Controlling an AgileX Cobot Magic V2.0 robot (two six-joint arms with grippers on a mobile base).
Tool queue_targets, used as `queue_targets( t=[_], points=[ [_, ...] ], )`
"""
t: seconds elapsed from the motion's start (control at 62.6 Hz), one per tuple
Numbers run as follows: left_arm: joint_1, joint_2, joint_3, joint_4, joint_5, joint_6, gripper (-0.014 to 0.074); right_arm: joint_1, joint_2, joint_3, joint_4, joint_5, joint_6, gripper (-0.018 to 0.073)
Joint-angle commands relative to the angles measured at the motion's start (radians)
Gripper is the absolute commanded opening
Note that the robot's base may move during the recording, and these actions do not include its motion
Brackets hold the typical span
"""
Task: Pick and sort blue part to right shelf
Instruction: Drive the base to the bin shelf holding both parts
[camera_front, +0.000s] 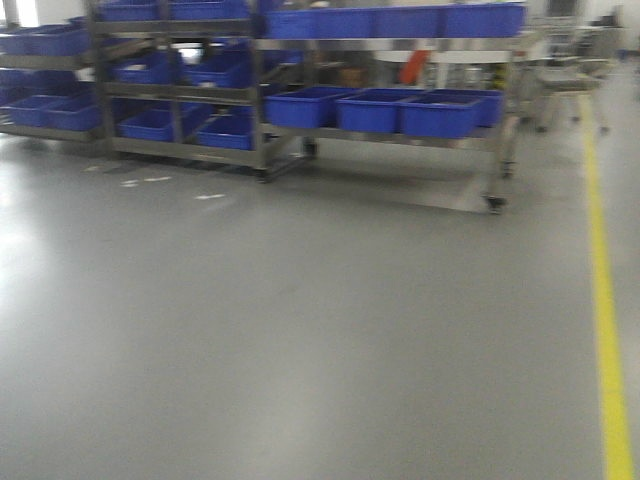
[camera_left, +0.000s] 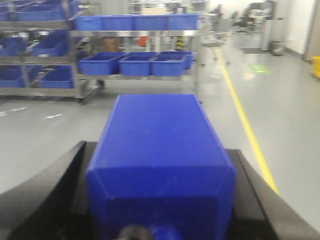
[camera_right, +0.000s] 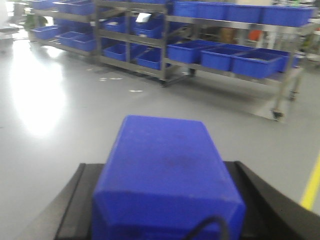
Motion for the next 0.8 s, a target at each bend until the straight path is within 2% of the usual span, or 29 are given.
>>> queue_targets(
  t=[0.0, 0.783],
  points=[
    [-0.005, -0.019, -0.028, 0.0, -0.095, -0.008, 0.0281, 0.001, 0.015, -0.027, -0.029, -0.089, -0.006, 0.0144],
    [-0.005, -0.019, -0.028, 0.0, -0.095, -0.008, 0.0281, 0.001, 0.015, -0.028, -0.029, -0.09, -0.006, 0.0144]
  ],
)
